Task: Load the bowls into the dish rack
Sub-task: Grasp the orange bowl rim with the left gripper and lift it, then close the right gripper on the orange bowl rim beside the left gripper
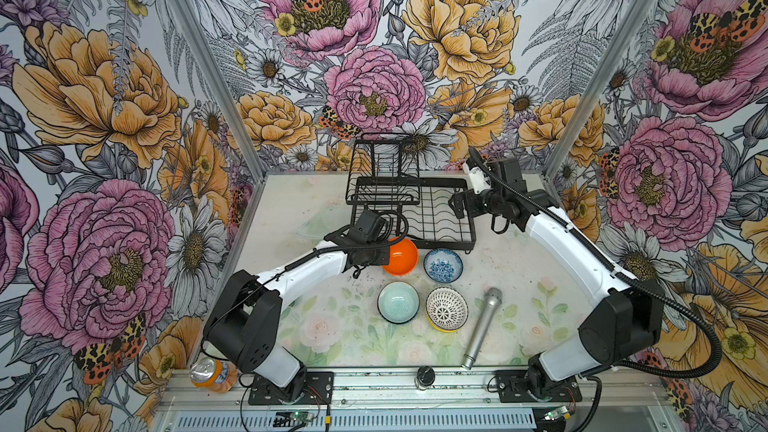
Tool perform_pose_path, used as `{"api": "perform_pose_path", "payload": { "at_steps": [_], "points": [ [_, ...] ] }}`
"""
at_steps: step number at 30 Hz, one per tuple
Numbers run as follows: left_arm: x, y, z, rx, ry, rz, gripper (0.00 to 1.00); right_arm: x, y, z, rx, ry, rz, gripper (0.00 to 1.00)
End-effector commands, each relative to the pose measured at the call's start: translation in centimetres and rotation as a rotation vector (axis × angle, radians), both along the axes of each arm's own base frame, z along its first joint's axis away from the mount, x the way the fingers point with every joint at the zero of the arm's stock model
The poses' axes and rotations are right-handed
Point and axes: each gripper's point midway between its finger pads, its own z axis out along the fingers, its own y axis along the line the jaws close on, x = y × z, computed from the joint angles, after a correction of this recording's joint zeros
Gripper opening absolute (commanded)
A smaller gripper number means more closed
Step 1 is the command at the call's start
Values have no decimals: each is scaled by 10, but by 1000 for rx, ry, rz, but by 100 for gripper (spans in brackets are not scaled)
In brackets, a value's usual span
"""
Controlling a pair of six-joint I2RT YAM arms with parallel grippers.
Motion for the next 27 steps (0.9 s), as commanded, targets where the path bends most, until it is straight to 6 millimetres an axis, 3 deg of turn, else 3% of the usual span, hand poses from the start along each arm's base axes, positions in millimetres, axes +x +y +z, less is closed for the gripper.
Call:
{"api": "perform_pose_path", "payload": {
  "at_steps": [1, 11, 19, 27],
  "points": [
    [9, 0, 40, -47, -91, -9, 0, -13, 6, 18, 43, -36, 43, 99],
    [4, -15, 83, -111, -182, -32, 0, -49, 24, 41, 228, -2, 82, 99],
    [7, -36, 107, -160, -252, -38, 0, -73, 55, 20, 270, 94, 110, 98],
    [12, -52, 112, -171, -277, -61, 0, -80, 82, 5, 299, 137, 96, 95]
  ]
}}
